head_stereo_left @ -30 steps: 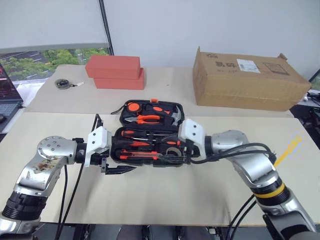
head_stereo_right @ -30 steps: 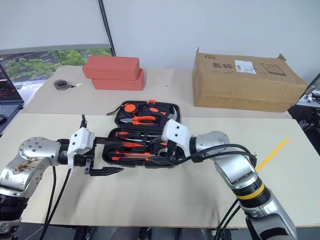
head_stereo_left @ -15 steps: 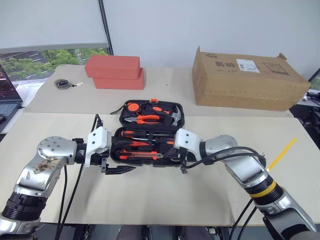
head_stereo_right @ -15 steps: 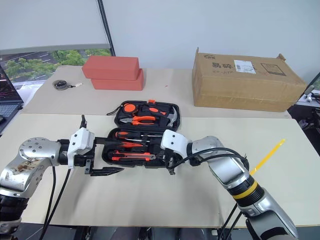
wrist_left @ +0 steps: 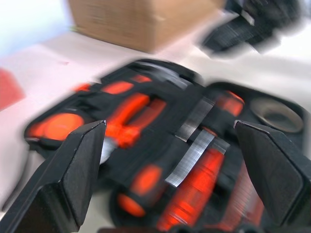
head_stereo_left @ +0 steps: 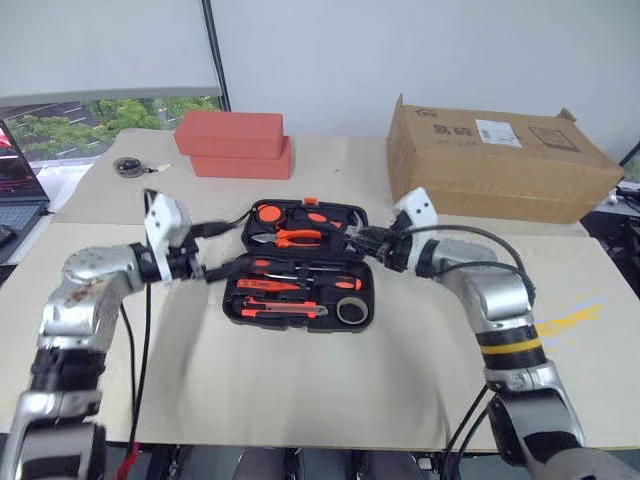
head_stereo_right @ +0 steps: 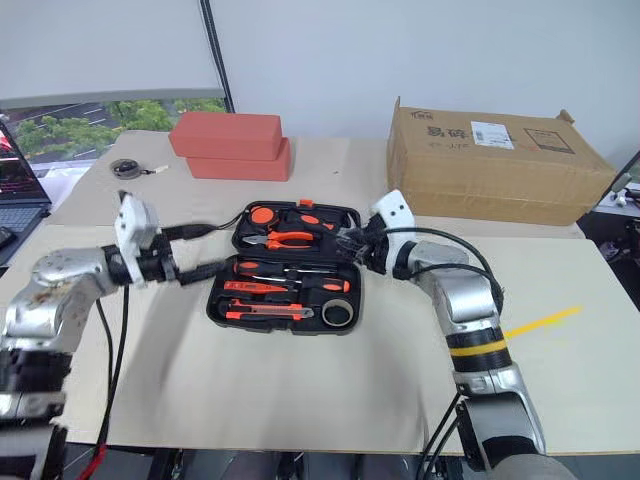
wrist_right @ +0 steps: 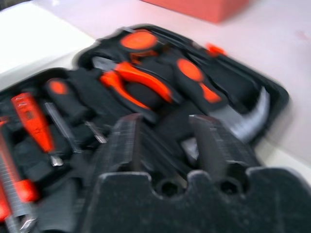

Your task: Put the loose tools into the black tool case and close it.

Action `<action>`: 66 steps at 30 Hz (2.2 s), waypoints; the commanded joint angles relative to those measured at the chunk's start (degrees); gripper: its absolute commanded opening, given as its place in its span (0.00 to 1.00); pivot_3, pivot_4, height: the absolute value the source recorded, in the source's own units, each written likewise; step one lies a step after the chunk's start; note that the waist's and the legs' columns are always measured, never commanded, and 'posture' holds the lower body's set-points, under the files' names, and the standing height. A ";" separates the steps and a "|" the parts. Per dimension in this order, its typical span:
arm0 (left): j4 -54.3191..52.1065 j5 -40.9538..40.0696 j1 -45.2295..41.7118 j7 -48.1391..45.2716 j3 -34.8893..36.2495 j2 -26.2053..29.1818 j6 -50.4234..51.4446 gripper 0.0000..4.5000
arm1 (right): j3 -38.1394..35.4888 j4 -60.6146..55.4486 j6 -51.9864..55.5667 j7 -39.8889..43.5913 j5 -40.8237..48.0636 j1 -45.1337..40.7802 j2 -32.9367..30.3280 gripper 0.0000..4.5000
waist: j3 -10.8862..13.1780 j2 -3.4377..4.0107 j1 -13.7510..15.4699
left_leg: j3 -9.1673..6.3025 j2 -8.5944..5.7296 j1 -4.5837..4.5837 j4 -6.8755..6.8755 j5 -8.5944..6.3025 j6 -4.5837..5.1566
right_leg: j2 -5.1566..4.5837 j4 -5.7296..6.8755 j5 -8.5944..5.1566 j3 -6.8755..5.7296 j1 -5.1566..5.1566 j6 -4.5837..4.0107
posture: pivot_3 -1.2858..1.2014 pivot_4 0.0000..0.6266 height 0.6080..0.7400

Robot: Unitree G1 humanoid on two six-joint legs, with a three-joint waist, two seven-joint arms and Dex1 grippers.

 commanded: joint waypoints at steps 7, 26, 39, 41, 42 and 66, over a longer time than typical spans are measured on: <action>36.97 9.92 -17.70 6.98 -0.72 -2.57 -2.36 1.00 | -10.00 30.72 -2.73 -6.44 3.94 -14.93 5.82 0.85 | 0.00 -0.01 -2.05 | 0.16 0.05 0.12 -0.36 0.11 -0.14 | 0.23 0.00 0.25 0.08 -0.04 -0.44 | 0.52 0.24 0.79; 48.44 11.80 -22.16 7.36 4.25 -3.80 -1.22 1.00 | -13.05 40.34 -6.94 -5.18 4.22 -20.81 7.76 0.00 | 0.00 0.00 -2.97 | 0.17 0.09 0.02 -0.40 0.11 -0.18 | 0.19 0.06 0.26 0.12 -0.16 -0.45 | 0.52 0.24 0.79; 48.95 11.36 -20.83 6.13 7.27 -3.75 0.24 0.34 | -12.78 39.68 -7.24 -4.87 3.92 -20.15 7.36 0.00 | 0.00 0.00 -2.98 | 0.18 0.08 0.01 -0.40 0.12 -0.20 | 0.20 0.17 0.27 0.13 -0.15 -0.46 | 0.52 0.24 0.79; 48.69 11.61 -20.59 4.76 6.72 -3.81 1.03 0.20 | -12.74 39.64 -7.35 -4.78 3.89 -20.12 7.38 0.00 | 0.00 0.00 -2.99 | 0.18 0.08 0.01 -0.40 0.12 -0.20 | 0.20 0.17 0.27 0.14 -0.15 -0.45 | 0.52 0.24 0.79; 48.47 11.82 -20.44 3.95 6.35 -3.87 1.31 0.12 | -12.71 39.55 -7.36 -4.74 3.89 -20.09 7.41 0.00 | 0.00 0.00 -2.99 | 0.18 0.08 0.01 -0.40 0.12 -0.20 | 0.20 0.18 0.27 0.13 -0.15 -0.45 | 0.52 0.24 0.79; 47.53 13.32 -20.19 0.53 5.59 -2.65 4.96 0.38 | -10.90 35.49 -9.44 0.99 3.74 -18.55 7.63 0.00 | 0.00 0.00 -3.60 | 0.18 0.07 -0.01 -0.41 0.12 -0.20 | 0.21 0.18 0.27 0.14 -0.16 -0.45 | 0.52 0.24 0.79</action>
